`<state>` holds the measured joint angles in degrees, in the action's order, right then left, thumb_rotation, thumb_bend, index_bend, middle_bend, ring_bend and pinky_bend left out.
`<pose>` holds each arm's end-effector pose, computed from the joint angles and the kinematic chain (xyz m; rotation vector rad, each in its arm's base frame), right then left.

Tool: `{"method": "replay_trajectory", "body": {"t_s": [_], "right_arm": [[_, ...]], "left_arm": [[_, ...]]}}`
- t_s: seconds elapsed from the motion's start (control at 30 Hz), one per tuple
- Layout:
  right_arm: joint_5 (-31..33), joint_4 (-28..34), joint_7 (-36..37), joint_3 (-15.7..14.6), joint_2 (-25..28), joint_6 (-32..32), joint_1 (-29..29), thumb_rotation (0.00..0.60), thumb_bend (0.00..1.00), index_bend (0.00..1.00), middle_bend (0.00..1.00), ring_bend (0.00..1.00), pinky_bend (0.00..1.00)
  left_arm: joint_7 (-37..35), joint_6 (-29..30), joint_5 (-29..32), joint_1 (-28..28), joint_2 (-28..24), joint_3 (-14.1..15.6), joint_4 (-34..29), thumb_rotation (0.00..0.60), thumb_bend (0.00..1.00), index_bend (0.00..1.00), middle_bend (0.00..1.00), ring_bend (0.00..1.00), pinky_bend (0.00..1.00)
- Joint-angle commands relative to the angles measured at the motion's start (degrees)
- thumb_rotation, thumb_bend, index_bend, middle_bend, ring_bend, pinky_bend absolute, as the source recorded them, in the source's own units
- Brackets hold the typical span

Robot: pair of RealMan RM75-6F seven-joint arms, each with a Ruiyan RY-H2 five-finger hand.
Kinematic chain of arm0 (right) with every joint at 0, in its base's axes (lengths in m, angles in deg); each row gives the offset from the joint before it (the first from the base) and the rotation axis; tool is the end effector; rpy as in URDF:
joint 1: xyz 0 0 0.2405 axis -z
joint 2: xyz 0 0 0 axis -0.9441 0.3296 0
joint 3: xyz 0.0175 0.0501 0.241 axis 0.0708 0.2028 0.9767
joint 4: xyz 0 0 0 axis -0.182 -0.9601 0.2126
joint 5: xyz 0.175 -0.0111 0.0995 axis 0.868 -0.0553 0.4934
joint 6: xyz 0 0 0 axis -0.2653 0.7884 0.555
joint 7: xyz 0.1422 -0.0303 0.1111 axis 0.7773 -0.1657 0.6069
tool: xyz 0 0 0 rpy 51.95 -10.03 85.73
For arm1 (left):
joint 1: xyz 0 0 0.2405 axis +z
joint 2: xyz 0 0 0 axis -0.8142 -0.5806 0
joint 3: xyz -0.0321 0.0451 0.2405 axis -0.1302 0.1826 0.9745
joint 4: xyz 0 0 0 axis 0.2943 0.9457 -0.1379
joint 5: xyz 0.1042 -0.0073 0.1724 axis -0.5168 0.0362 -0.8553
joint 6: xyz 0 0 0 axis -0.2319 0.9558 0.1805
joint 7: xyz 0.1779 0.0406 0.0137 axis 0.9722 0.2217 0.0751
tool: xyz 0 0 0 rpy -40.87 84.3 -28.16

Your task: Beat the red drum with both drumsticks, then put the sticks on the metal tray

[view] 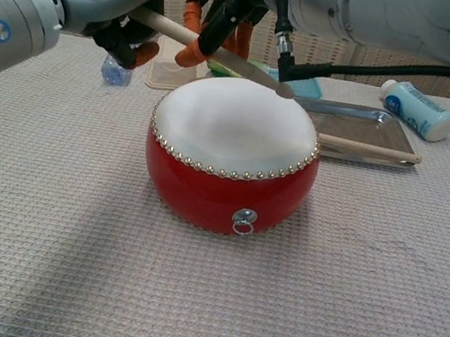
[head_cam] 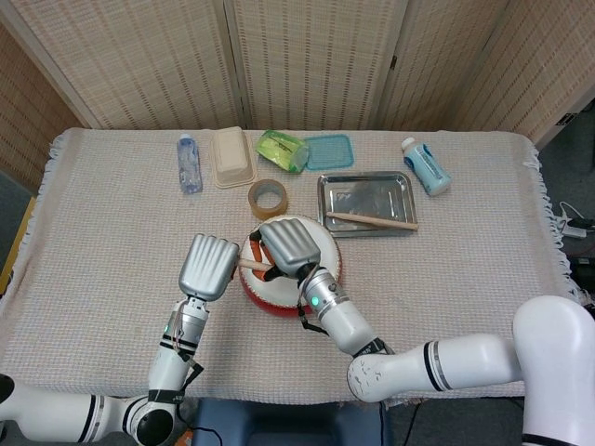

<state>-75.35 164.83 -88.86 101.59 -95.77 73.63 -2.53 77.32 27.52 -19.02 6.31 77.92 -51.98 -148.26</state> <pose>0.0596 -0.3717 0.0012 1.8887 -1.1811 1.0936 -0.0324 0.3412 0.0362 -1.6628 -0.4865 -0.8854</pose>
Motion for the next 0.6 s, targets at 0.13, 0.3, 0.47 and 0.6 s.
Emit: {"method": "replay_trajectory", "body": {"t_s": [0.13,0.3,0.47,0.6], "right_arm": [[-0.07,0.40,-0.53,0.08,0.23,0.29,0.26,0.600,0.21,0.93,0.83,0.69,0.62],[0.19,0.53,-1.10,0.04,0.46,0.24,0.43,0.600,0.22,0.94,0.83,0.69,0.62],[0.26,0.74,-1.80,0.08,0.62,0.47,0.44,0.600,0.22,0.95,0.84,0.71,0.62],[0.44,0.83,-2.58,-0.05,0.76,0.81,0.44,0.600,0.22,0.97,0.85,0.72,0.62]], "left_arm": [[-0.38,0.08,-0.73,0.10,-0.24,0.19,-0.26,0.600,0.45,0.51,0.70,0.71,0.99],[-0.89,-0.08,-0.99,0.26,-0.52,0.28,-0.42,0.600,0.43,0.38,0.56,0.57,0.87],[-1.45,-0.63,-0.67,0.38,-0.70,0.37,-0.48,0.600,0.41,0.26,0.40,0.41,0.69],[-2.01,-0.98,-0.57,0.45,-0.85,0.35,-0.24,0.600,0.40,0.20,0.32,0.33,0.59]]}}
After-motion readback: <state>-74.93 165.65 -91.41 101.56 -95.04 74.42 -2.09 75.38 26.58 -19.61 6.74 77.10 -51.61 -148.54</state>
